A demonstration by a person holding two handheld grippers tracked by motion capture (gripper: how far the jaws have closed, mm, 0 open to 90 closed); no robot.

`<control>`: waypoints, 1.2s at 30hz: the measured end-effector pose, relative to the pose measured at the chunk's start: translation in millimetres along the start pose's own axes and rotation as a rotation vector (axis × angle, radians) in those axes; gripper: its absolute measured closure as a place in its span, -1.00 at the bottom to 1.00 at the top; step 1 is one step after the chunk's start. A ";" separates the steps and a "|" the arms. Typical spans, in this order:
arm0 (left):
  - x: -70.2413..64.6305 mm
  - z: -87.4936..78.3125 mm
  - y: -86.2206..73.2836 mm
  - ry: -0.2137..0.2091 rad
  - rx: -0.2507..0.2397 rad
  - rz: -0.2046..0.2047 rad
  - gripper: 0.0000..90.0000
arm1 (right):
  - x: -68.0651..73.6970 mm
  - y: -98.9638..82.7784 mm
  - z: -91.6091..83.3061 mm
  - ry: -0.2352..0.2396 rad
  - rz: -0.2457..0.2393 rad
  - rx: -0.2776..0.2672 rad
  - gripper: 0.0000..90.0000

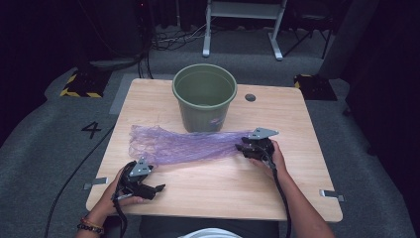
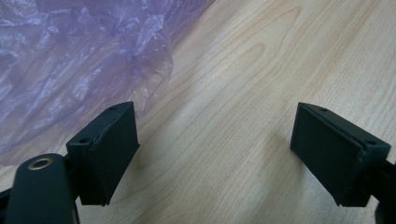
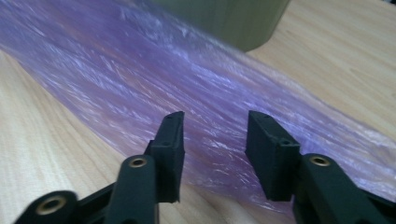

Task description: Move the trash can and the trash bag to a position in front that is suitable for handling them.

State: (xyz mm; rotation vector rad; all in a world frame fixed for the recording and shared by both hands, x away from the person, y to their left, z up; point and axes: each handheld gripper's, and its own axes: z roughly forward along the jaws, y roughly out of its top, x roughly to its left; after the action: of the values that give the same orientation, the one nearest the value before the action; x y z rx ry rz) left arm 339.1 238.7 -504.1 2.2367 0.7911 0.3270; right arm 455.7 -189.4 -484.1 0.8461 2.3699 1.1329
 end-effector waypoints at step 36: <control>20.0 -15.3 -13.3 0.088 0.007 -0.080 -0.66 | -17.0 -39.2 -25.1 0.084 0.030 0.079 0.14</control>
State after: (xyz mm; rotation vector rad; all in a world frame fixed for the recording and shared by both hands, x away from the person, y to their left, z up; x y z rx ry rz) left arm 342.0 267.0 -502.9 2.2026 0.9269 0.3864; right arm 440.4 -234.1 -498.7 0.8799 2.4929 1.1136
